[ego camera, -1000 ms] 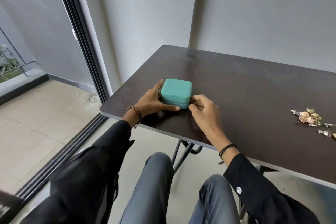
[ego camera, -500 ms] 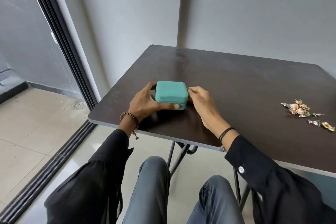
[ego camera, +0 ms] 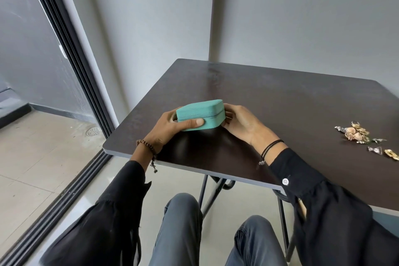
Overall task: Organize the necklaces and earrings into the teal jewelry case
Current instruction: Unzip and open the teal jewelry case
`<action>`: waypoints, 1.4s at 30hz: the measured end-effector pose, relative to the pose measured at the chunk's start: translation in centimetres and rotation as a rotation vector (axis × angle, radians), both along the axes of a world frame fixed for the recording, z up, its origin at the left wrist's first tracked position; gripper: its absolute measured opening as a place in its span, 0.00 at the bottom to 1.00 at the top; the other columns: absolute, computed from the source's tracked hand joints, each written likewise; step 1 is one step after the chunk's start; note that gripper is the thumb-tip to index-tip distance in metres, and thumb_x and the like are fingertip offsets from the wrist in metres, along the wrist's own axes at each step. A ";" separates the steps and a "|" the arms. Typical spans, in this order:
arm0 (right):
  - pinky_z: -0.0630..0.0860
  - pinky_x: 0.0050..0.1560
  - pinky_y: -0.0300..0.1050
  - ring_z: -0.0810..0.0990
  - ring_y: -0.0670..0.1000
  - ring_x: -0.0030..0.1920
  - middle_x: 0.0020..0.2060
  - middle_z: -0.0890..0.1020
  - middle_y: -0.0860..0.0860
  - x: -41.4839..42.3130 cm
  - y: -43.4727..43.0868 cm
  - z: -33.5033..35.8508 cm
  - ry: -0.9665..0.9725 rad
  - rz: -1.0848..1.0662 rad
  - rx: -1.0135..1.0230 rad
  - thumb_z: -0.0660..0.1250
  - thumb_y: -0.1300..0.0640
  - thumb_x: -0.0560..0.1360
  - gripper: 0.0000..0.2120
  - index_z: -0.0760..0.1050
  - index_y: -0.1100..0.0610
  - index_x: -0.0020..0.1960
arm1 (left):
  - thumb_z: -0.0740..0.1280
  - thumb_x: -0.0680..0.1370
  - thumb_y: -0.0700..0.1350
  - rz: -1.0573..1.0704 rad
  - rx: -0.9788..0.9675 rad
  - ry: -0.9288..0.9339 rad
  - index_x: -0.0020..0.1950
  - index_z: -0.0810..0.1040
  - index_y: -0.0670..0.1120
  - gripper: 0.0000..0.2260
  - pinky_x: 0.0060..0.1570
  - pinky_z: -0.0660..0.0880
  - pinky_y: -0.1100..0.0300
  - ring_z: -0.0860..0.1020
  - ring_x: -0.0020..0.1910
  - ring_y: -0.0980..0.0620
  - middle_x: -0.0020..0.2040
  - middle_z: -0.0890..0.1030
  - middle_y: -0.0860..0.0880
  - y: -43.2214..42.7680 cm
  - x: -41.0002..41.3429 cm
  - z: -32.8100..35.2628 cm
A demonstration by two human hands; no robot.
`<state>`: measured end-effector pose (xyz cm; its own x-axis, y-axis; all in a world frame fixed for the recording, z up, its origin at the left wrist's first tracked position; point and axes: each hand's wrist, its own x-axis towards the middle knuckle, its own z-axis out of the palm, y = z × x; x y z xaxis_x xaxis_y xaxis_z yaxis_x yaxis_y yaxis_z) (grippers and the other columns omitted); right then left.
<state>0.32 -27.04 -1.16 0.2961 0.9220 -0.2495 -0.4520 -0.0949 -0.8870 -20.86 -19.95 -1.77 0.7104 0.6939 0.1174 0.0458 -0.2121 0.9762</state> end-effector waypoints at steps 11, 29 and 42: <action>0.79 0.43 0.34 0.79 0.47 0.40 0.42 0.83 0.55 0.7 -0.9 0.6 -0.648 -0.101 0.114 0.69 0.63 0.79 0.07 0.82 0.64 0.55 | 0.77 0.71 0.49 -0.001 -0.008 -0.028 0.63 0.80 0.48 0.21 0.55 0.76 0.66 0.82 0.57 0.53 0.57 0.85 0.52 0.0 0.0 0.1; 0.83 0.47 0.41 0.85 0.45 0.35 0.34 0.86 0.50 -3.6 -5.3 5.1 -1.251 0.078 0.144 0.75 0.54 0.75 0.04 0.84 0.54 0.45 | 0.83 0.61 0.59 0.301 0.094 0.018 0.65 0.75 0.52 0.36 0.60 0.79 0.54 0.81 0.56 0.59 0.57 0.83 0.56 1.1 0.1 -1.1; 0.80 0.48 0.38 0.84 0.45 0.40 0.41 0.86 0.50 -3.8 -4.0 6.1 -1.570 0.281 0.137 0.69 0.62 0.79 0.06 0.83 0.57 0.53 | 0.81 0.58 0.65 0.335 0.188 0.078 0.68 0.73 0.56 0.41 0.60 0.78 0.55 0.80 0.58 0.56 0.62 0.78 0.55 1.0 0.0 -1.0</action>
<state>-3.50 -31.04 4.96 -0.0079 0.9777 0.2100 0.8908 0.1023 -0.4427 -20.82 -18.94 -2.78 0.4600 0.8605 0.2190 0.2150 -0.3473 0.9128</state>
